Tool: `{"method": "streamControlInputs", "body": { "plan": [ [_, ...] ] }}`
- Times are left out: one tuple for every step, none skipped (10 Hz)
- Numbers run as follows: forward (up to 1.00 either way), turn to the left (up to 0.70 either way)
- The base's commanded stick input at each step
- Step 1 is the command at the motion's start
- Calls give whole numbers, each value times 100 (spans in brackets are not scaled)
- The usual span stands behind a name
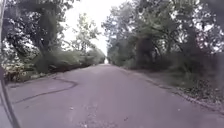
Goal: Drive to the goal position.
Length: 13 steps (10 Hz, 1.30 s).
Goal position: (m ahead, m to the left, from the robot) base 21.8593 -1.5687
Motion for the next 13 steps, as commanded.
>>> {"method": "streamControlInputs", "body": {
  "plan": [
    [70, 4],
    [70, 4],
    [70, 4],
    [70, 5],
    [70, 9],
    [70, 15],
    [70, 20],
    [70, 10],
    [70, 0],
    [70, 0],
    [70, 0],
    [70, 0],
    [70, 0]
  ]
}}
